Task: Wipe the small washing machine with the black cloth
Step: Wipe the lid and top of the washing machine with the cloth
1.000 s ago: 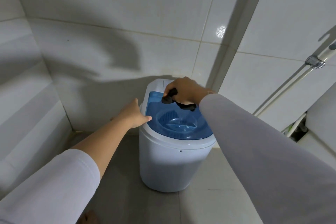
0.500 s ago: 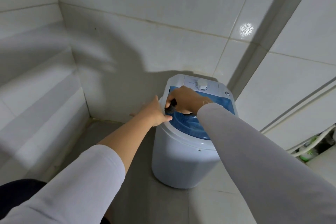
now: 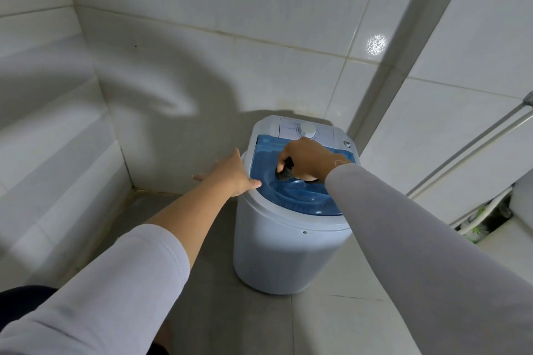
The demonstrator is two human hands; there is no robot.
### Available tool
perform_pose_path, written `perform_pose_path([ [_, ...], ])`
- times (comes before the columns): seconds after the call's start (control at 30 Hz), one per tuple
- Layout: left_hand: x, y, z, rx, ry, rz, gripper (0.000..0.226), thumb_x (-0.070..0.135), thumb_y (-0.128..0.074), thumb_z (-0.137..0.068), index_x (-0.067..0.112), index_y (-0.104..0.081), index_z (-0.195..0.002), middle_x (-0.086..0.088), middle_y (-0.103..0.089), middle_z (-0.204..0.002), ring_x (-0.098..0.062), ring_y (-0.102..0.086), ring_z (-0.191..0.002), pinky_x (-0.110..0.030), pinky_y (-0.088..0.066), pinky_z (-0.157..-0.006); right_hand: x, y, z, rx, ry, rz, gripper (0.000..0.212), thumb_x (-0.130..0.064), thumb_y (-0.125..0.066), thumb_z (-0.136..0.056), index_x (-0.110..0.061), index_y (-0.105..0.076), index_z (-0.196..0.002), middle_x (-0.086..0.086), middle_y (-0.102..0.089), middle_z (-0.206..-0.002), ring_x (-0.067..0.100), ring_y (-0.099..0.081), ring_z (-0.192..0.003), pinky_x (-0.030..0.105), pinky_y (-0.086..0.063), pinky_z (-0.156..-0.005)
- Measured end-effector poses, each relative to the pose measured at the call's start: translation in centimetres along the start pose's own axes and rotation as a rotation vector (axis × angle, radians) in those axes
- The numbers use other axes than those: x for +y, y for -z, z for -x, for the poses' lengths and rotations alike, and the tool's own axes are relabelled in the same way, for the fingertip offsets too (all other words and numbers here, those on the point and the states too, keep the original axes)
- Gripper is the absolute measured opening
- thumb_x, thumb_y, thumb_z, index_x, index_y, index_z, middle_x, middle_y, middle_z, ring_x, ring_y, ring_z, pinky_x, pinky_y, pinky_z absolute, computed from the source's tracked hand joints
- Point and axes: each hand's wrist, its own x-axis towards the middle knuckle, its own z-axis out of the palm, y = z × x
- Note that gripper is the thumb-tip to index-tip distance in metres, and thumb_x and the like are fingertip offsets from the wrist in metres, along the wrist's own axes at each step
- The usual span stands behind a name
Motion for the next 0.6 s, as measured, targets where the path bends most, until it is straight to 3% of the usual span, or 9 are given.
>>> perform_pose_path([
  [0.3, 0.1, 0.0, 0.1, 0.013, 0.018, -0.035, 0.104, 0.054, -0.070, -0.075, 0.020, -0.007, -0.152, -0.008, -0.028, -0.157, -0.033, -0.031, -0.142, -0.058, -0.025, -0.113, 2.7, -0.2, 2.0, 0.020, -0.081, -0.044, 0.032, -0.003, -0.056, -0.084, -0.025, -0.072, -0.101, -0.001, -0.067, -0.113, 0.021, -0.060, -0.103, 0.023, -0.042, -0.084],
  [0.6, 0.3, 0.1, 0.4, 0.022, 0.034, -0.058, 0.102, 0.054, -0.069, -0.076, 0.020, -0.010, -0.152, -0.008, -0.030, -0.156, -0.034, -0.034, -0.140, -0.059, -0.027, -0.113, 6.6, -0.5, 5.3, 0.001, -0.194, -0.072, 0.031, -0.005, -0.055, -0.084, -0.022, -0.071, -0.103, 0.003, -0.065, -0.115, 0.024, -0.057, -0.107, 0.027, -0.044, -0.091],
])
